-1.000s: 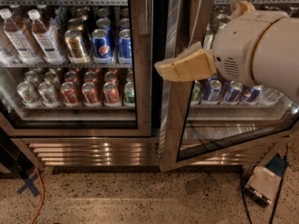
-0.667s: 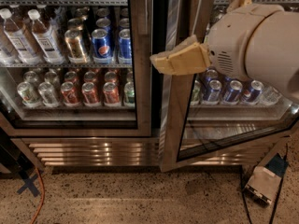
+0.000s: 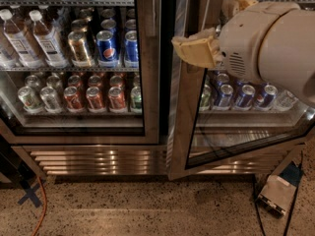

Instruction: Open right fridge door

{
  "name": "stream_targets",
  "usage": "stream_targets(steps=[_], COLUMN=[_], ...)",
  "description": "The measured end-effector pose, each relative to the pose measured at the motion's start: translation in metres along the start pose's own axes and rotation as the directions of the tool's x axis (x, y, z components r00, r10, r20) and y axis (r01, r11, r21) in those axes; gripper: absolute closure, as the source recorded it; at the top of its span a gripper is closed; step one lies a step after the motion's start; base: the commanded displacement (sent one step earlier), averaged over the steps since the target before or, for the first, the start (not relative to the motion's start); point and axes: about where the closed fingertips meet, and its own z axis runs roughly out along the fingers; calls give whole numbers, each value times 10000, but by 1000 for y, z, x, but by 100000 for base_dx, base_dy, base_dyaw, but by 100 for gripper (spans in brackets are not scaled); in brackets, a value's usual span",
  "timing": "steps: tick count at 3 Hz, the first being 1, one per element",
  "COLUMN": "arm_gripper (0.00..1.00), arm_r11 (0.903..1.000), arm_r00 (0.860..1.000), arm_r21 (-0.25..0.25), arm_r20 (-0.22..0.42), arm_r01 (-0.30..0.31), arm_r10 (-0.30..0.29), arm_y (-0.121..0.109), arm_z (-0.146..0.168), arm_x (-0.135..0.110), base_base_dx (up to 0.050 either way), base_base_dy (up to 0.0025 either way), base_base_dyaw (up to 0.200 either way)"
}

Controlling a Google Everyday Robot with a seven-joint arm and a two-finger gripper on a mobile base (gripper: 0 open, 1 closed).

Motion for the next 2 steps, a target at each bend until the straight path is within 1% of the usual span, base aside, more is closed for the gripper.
stream_targets(steps=[2], arm_gripper=[88], arm_r11=[10000], arm_r00=[10000], arm_r21=[0], arm_r20=[0], arm_r01=[1], arm_r10=[-1], arm_y=[0], arm_z=[0], arm_x=[0], base_base_dx=[0], base_base_dy=[0], base_base_dyaw=[0])
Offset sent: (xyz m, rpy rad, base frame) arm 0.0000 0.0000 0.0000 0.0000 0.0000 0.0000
